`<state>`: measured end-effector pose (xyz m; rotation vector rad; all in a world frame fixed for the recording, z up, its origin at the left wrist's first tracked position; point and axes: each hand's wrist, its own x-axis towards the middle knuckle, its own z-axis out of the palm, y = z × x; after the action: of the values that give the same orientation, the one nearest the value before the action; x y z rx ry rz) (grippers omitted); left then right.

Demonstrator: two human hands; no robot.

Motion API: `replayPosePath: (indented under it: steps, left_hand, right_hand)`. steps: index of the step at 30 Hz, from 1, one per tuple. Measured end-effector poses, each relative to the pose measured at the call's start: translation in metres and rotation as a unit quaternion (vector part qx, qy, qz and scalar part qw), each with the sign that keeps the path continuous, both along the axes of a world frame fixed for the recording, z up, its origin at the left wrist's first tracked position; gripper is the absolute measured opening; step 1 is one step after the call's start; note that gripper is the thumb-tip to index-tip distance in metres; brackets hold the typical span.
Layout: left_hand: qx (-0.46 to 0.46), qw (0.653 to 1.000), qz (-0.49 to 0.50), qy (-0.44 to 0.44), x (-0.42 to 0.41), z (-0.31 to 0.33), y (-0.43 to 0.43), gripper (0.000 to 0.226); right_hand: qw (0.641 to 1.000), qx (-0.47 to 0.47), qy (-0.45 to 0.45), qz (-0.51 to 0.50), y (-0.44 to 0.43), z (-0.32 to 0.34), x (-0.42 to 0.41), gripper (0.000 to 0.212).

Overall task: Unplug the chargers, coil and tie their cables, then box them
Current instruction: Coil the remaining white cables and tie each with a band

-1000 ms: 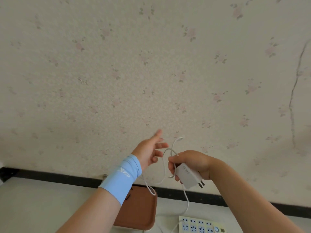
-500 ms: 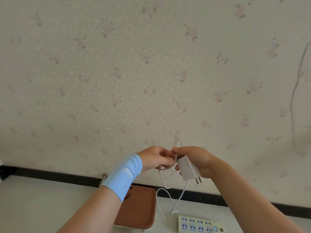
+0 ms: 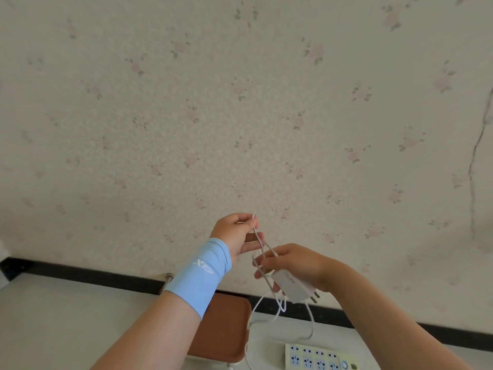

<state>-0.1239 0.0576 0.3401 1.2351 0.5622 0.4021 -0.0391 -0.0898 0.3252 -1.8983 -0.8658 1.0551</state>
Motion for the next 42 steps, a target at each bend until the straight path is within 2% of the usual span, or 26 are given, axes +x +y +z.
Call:
replayPosePath:
  steps: [3,6,10,12,14,17,18,20,22,26,30,32,33,35,36,38,40,42]
  left_hand:
    - [-0.135,0.989,0.039,-0.045,0.001,0.003,0.002,0.011]
    - [-0.268,0.955,0.079,-0.098,0.002,0.008,0.008,0.02]
    - [-0.332,0.927,0.094,-0.149,0.002,0.012,0.014,0.019]
    - [-0.331,0.926,0.089,-0.16,0.002,0.011,0.013,0.018]
    - [-0.273,0.951,0.057,-0.129,0.003,0.007,0.012,0.025]
    - [-0.066,0.997,-0.047,-0.004,0.004,0.001,0.004,0.038]
    - [0.016,0.996,-0.085,0.032,0.002,0.001,-0.001,0.037]
    - [0.177,0.973,-0.13,0.073,0.001,-0.003,-0.009,0.029]
    - [0.29,0.948,-0.101,0.08,0.001,-0.007,-0.015,0.021]
    - [0.329,0.936,-0.069,0.099,0.0,-0.01,-0.016,0.006]
    - [0.376,0.92,-0.052,0.095,0.004,-0.01,-0.016,0.004]
    - [0.331,0.942,-0.012,0.059,0.006,-0.009,-0.013,0.007]
    - [0.276,0.96,0.004,0.034,0.007,-0.007,-0.011,0.007]
    - [0.114,0.993,0.036,-0.021,0.007,-0.004,-0.007,0.009]
    - [0.029,0.997,0.055,-0.046,0.008,-0.003,-0.005,0.01]
    - [-0.113,0.985,0.09,-0.098,0.008,-0.001,-0.001,0.013]
    - [-0.224,0.952,0.128,-0.163,0.007,0.001,0.005,0.016]
    - [-0.256,0.937,0.145,-0.191,0.007,0.003,0.012,0.017]
  right_hand:
    - [1.0,-0.006,-0.006,0.003,0.001,0.0,-0.002,0.024]
    - [1.0,-0.001,-0.016,-0.003,0.0,0.0,-0.001,0.023]
    - [1.0,0.017,-0.012,-0.021,-0.001,-0.002,-0.001,0.023]
    - [0.999,0.021,-0.017,-0.042,-0.002,0.002,-0.001,0.026]
    - [0.998,0.019,-0.015,-0.063,-0.003,0.006,0.0,0.031]
    - [0.997,0.017,-0.011,-0.068,-0.004,0.008,0.004,0.035]
    - [0.998,0.014,-0.015,-0.065,-0.004,0.008,0.005,0.035]
    - [0.998,0.01,-0.022,-0.057,-0.003,0.007,0.005,0.036]
    - [0.998,0.01,-0.027,-0.052,-0.002,0.006,0.003,0.034]
    - [0.997,0.013,-0.052,-0.059,0.0,0.003,0.0,0.031]
    - [0.996,-0.003,-0.078,-0.054,0.002,0.001,-0.002,0.032]
    - [0.995,-0.015,-0.085,-0.052,0.003,0.0,-0.001,0.036]
    - [0.995,-0.016,-0.083,-0.053,0.004,0.0,0.0,0.038]
    - [0.996,-0.017,-0.074,-0.054,0.004,0.0,0.001,0.038]
    - [0.996,-0.021,-0.074,-0.046,0.003,0.0,0.002,0.035]
    - [0.996,-0.031,-0.08,-0.022,0.002,-0.001,0.004,0.028]
    - [0.994,-0.054,-0.095,-0.009,0.0,-0.001,0.005,0.028]
    - [0.993,-0.061,-0.097,-0.006,-0.001,-0.003,0.006,0.031]
